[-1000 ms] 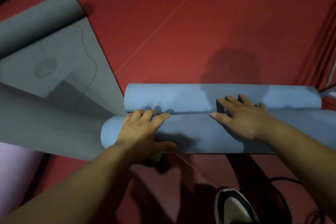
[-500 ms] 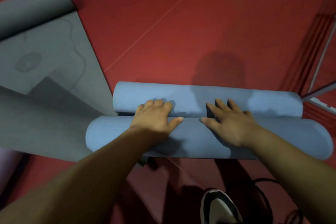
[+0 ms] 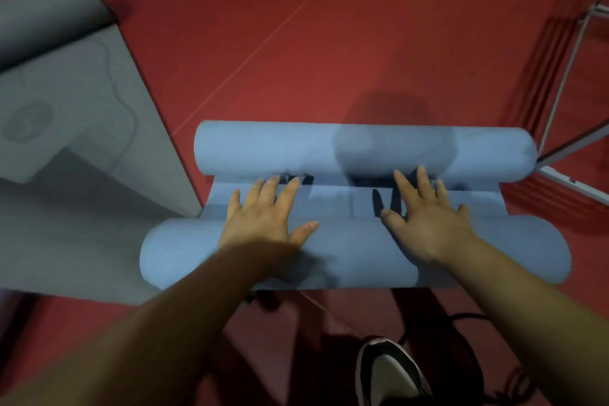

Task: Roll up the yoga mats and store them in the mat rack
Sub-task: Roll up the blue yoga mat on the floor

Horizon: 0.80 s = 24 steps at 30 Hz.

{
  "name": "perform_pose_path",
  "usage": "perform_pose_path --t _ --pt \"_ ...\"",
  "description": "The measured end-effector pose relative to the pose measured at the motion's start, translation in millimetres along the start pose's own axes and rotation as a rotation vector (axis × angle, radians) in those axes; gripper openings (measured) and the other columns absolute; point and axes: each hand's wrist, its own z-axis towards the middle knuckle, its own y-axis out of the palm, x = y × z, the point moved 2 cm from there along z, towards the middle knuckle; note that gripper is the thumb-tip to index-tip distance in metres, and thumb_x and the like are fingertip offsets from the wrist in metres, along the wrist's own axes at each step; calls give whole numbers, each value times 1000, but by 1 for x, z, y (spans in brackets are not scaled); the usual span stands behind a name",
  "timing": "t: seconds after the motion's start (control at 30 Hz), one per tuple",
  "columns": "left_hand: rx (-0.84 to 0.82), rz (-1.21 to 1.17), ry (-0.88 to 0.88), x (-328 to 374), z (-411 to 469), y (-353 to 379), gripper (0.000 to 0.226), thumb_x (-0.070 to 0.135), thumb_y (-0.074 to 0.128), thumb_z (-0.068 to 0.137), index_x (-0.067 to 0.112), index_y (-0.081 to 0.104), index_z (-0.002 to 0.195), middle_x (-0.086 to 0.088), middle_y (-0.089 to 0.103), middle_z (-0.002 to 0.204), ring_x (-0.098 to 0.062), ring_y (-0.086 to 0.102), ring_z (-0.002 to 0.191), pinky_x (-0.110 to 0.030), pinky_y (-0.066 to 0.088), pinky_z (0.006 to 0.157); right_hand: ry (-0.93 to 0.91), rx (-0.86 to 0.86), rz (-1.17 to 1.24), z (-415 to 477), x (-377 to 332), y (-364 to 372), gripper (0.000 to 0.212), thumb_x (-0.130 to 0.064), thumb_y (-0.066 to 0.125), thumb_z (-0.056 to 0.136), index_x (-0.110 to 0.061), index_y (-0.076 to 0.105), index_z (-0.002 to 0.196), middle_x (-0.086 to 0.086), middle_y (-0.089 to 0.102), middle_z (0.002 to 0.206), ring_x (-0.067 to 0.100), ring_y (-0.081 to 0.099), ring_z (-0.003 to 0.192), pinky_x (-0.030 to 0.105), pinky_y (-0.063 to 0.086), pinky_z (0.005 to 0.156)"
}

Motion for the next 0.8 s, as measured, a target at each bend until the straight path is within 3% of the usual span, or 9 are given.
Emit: perform_pose_path --t 0.13,0.23,0.33,0.4,0.47,0.7,0.8 --pt "207 46 -4 6 -6 -2 83 75 33 85 26 47 150 -13 51 149 -34 46 137 -65 30 113 -4 -7 24 11 0 -9 80 -72 28 94 -45 -15 156 -3 -21 168 31 -9 156 67 12 120" --pt "242 63 51 8 -14 14 78 74 41 87 21 60 141 -17 60 141 -39 57 128 -68 40 104 5 -8 24 13 -2 -7 81 -73 29 93 -45 -13 156 0 -20 168 30 -9 156 65 12 120" --pt "125 64 15 6 -12 17 86 83 25 86 31 46 151 -12 46 156 -37 44 142 -67 33 111 9 -1 15 14 -4 -4 83 -73 30 92 -44 -11 157 2 -20 168 29 -9 156 63 13 121" --pt "26 70 -9 4 -5 14 91 88 11 81 42 15 160 -3 15 170 -31 15 156 -62 15 121 9 18 33 17 -5 -6 83 -72 32 92 -43 -8 158 3 -18 169 28 -8 156 61 12 122" --pt "-63 49 -27 3 1 12 88 87 12 83 45 -4 159 4 -6 171 -27 -6 157 -58 1 124 0 51 49 18 -5 -7 82 -72 33 92 -41 -3 159 6 -14 169 28 -5 156 60 13 122" --pt "-139 -9 -20 -1 15 9 84 86 18 87 49 -14 156 4 -16 170 -27 -15 156 -60 -6 123 -66 81 41 8 -2 -7 88 -82 29 86 -39 11 160 15 1 169 28 2 157 56 13 123" --pt "-160 -25 -21 -2 22 8 84 86 18 88 49 -13 156 3 -12 171 -27 -14 156 -61 -5 123 -108 23 49 2 -1 -12 91 -85 29 83 -41 11 160 11 -4 170 25 -2 157 54 10 124"
